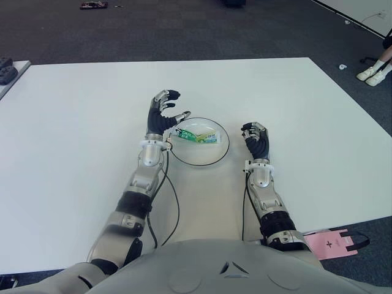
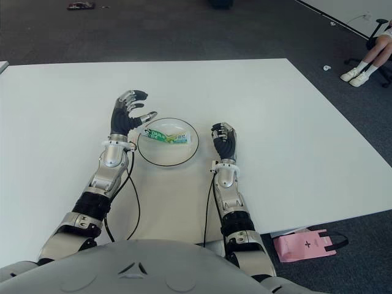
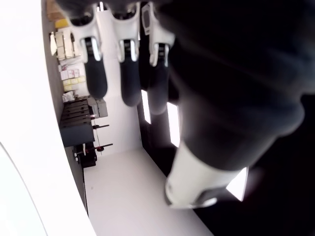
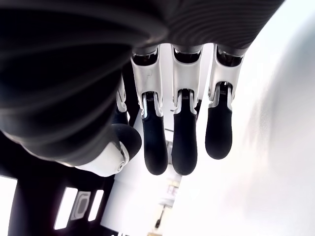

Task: Put the toothpaste on the table into the plate.

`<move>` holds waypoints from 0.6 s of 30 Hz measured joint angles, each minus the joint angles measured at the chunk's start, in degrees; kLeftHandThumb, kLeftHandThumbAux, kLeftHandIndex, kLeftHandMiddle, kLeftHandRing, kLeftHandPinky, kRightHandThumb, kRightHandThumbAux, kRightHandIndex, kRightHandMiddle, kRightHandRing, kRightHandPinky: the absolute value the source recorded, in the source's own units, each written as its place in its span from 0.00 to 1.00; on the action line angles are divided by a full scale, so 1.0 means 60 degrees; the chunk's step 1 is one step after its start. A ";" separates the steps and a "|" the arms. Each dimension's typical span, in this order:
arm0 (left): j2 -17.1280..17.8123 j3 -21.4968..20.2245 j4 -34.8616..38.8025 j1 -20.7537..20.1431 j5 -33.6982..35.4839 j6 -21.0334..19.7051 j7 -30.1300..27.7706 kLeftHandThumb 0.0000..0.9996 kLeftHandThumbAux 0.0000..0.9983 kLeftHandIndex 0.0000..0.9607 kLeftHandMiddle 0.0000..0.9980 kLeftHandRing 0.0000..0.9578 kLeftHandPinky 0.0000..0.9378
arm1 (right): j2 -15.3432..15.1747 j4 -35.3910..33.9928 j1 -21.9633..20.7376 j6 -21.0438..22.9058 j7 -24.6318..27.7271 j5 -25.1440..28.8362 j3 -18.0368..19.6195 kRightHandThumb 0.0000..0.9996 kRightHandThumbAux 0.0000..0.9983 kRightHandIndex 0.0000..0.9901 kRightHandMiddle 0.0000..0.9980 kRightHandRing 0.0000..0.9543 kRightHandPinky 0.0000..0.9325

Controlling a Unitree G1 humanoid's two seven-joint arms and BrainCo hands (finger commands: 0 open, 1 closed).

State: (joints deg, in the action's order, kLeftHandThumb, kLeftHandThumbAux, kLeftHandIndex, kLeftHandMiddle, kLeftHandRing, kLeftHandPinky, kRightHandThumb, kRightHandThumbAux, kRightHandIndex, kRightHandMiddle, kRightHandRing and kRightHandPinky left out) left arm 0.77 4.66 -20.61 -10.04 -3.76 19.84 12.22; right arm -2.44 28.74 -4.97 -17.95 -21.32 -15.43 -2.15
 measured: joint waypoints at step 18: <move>-0.0567 -0.1088 -0.0499 0.0486 0.1203 0.0445 -0.0766 0.71 0.72 0.45 0.41 0.39 0.42 | 0.0014 0.0122 -0.0066 -0.0212 0.0091 0.0273 0.0052 0.71 0.73 0.43 0.48 0.53 0.58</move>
State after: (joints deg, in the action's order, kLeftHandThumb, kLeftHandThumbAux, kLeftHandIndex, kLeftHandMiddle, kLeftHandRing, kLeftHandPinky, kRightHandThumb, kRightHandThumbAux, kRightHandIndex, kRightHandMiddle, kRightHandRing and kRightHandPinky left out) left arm -2.63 -1.86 -23.61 -7.12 3.46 22.51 7.63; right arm -2.35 29.47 -5.37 -19.22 -20.78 -13.79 -1.84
